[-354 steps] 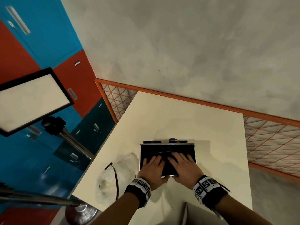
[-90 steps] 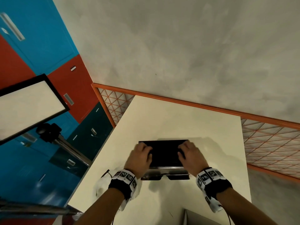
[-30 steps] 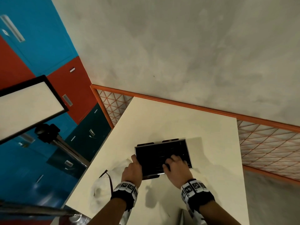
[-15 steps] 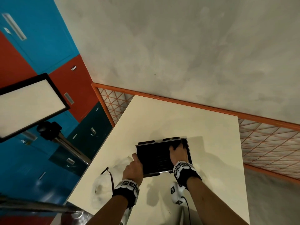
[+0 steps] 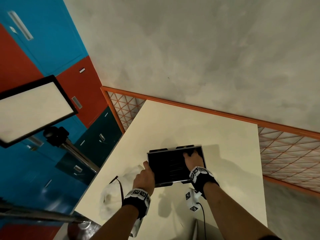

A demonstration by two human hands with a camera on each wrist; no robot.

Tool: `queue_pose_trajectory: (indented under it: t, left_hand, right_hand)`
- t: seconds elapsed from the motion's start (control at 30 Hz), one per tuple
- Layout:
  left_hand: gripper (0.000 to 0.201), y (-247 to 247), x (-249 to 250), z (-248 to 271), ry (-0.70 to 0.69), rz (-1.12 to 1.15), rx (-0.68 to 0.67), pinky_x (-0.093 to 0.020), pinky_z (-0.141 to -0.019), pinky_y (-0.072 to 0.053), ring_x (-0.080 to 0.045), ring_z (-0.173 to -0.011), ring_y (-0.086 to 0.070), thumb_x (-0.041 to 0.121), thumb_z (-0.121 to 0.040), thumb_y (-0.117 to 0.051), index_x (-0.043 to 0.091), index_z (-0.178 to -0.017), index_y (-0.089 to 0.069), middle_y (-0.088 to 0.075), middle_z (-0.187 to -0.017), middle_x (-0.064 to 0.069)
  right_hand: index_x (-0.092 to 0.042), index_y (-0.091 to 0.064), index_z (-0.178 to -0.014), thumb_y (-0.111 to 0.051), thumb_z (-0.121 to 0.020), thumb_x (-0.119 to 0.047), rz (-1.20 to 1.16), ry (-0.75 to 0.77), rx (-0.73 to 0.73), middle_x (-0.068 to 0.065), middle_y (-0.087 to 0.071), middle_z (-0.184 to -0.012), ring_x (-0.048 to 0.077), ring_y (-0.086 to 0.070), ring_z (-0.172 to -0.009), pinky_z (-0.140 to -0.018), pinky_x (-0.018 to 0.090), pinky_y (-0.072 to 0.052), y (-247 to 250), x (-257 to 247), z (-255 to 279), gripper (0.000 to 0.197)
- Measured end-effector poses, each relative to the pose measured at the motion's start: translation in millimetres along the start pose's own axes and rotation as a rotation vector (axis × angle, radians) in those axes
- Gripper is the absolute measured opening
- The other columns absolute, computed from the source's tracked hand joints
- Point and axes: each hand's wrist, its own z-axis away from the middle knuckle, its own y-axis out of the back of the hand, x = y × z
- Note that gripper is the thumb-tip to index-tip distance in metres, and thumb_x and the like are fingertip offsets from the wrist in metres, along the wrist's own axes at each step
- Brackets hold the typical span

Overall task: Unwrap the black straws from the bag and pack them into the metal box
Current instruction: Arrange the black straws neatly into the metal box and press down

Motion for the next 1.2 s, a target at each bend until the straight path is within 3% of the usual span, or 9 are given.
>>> queue_pose_trajectory:
  t: [0.1, 0.27, 0.47, 0.63, 0.73, 0.83, 1.13, 1.2]
  left_hand:
    - [0.03, 1, 1, -3, 0.007, 0.009, -0.004, -0.047, -0.086, -0.052, -0.039, -0.096, -0.064, 0.016, -0.098, -0.037, 0.012, -0.128, -0.032, -0.066, -0.107, -0.015]
    - [0.032, 2, 0, -2, 0.003, 0.003, -0.015, -0.046, -0.084, -0.052, -0.038, -0.096, -0.064, 0.018, -0.099, -0.038, 0.012, -0.129, -0.032, -0.065, -0.107, -0.015]
    - [0.039, 0, 0, -5, 0.012, -0.026, -0.022, -0.046, -0.084, -0.052, -0.038, -0.098, -0.064, 0.016, -0.099, -0.038, 0.008, -0.136, -0.029, -0.065, -0.11, -0.016]
    - [0.037, 6, 3, -11, 0.031, -0.008, -0.047, -0.047, -0.087, -0.051, -0.04, -0.103, -0.063, 0.017, -0.1, -0.038, 0.009, -0.135, -0.03, -0.064, -0.113, -0.018]
    - [0.033, 8, 4, -13, 0.038, -0.007, -0.043, -0.046, -0.086, -0.05, -0.039, -0.103, -0.063, 0.017, -0.101, -0.037, 0.009, -0.132, -0.032, -0.064, -0.113, -0.018]
    - [0.033, 9, 5, -13, 0.042, -0.017, -0.056, -0.046, -0.087, -0.05, -0.039, -0.105, -0.063, 0.016, -0.101, -0.036, 0.009, -0.132, -0.032, -0.064, -0.115, -0.018]
    - [0.036, 11, 7, -17, 0.049, -0.042, -0.074, -0.045, -0.085, -0.05, -0.039, -0.104, -0.064, 0.015, -0.1, -0.037, 0.007, -0.135, -0.03, -0.064, -0.114, -0.018]
    - [0.038, 12, 7, -18, 0.054, -0.048, -0.082, -0.046, -0.085, -0.051, -0.038, -0.104, -0.064, 0.016, -0.1, -0.037, 0.007, -0.137, -0.029, -0.064, -0.115, -0.018]
  right_hand:
    - [-0.001, -0.046, -0.136, -0.054, -0.097, -0.029, -0.033, -0.012, -0.01, 0.023, -0.058, -0.129, 0.04, -0.057, -0.115, -0.085, 0.034, -0.042, 4, -3, 1, 0.049]
    - [-0.002, -0.037, -0.144, -0.047, -0.1, -0.032, 0.032, 0.002, -0.005, 0.026, -0.059, -0.126, 0.041, -0.06, -0.11, -0.083, 0.035, -0.045, 0, 1, 3, 0.055]
    - [-0.001, -0.044, -0.138, -0.049, -0.099, -0.035, 0.003, -0.025, -0.039, 0.025, -0.056, -0.132, 0.041, -0.056, -0.118, -0.092, 0.038, -0.044, 10, -9, 4, 0.052]
    - [-0.003, -0.023, -0.15, -0.045, -0.1, -0.035, 0.243, 0.02, -0.009, 0.026, -0.054, -0.129, 0.042, -0.058, -0.111, -0.083, 0.04, -0.048, 10, -4, 18, 0.063]
    - [-0.001, -0.031, -0.14, -0.044, -0.1, -0.034, 0.403, 0.034, 0.018, 0.024, -0.057, -0.123, 0.041, -0.061, -0.107, -0.078, 0.039, -0.049, 6, -2, 30, 0.054]
    - [0.001, -0.041, -0.128, -0.044, -0.1, -0.037, 0.454, -0.046, -0.018, 0.022, -0.059, -0.123, 0.039, -0.061, -0.109, -0.08, 0.039, -0.049, 3, -6, 35, 0.048]
    - [0.002, -0.041, -0.13, -0.041, -0.102, -0.036, 0.459, -0.068, -0.069, 0.025, -0.057, -0.127, 0.039, -0.059, -0.113, -0.078, 0.035, -0.045, 9, -8, 23, 0.047]
    - [0.0, -0.041, -0.133, -0.037, -0.103, -0.037, 0.486, -0.084, -0.089, 0.024, -0.054, -0.131, 0.04, -0.056, -0.117, -0.086, 0.038, -0.047, 10, -12, 23, 0.048]
